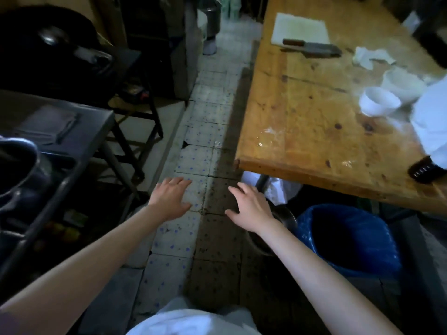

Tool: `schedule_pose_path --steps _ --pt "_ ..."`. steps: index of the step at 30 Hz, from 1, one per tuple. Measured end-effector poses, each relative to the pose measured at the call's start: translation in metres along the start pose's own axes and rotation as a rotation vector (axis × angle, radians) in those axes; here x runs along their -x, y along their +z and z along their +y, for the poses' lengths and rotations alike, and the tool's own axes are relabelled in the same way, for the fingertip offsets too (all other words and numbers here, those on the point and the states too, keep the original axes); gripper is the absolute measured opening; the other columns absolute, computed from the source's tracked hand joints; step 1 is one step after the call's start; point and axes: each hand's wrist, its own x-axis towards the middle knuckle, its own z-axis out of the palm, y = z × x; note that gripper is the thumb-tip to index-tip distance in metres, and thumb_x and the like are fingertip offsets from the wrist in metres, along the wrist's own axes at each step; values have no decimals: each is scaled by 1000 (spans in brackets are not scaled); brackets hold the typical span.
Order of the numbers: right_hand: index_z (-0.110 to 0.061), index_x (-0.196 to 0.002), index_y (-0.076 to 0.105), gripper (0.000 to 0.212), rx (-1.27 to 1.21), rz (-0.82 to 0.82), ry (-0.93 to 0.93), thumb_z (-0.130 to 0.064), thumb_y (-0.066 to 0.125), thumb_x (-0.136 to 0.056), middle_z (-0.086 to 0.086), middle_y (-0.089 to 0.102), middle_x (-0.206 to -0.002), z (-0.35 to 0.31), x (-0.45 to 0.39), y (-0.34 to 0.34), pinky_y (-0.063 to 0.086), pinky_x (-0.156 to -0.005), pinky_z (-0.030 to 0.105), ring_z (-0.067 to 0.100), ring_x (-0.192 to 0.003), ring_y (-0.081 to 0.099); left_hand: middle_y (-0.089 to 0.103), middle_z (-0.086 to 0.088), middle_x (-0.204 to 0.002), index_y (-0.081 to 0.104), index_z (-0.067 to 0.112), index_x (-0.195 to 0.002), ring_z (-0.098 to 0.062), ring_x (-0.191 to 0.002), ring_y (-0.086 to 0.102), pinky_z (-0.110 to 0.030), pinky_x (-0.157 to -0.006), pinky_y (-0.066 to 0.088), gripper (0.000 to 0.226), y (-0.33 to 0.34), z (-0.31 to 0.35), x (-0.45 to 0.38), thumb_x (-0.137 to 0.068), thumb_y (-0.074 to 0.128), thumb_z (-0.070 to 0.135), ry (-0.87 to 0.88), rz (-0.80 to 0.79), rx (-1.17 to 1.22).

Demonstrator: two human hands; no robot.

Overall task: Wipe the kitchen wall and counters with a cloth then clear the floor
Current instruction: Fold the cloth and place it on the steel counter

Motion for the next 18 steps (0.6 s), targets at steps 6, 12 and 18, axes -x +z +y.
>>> schedule_pose_path --steps 6,12,18 --pt "-25 -150 16 80 114 -15 -131 -50 57 -85 8 15 -157 -53 -69 -37 26 -112 47 32 -142 16 28 -2 -152 20 24 -148 -26 -139 25 -42 -108 29 80 -46 -53 4 -81 59 45 -136 134 -1" --pt "-25 -150 14 76 169 -18 -321 -43 55 -89 7 15 -157 -97 -127 -63 29 -110 46 30 -141 19 24 -6 -153 16 24 -149 -28 -140 21 -43 -111 28 81 -71 -88 2 -83 58 45 -336 192 15" --pt "-24 -150 13 75 246 -9 -507 -41 54 -90 10 19 -156 -130 -185 -76 32 -109 48 29 -141 20 25 -6 -152 13 23 -149 -28 -139 23 -43 -107 30 83 -81 -112 -3 -83 60 43 -546 232 21"
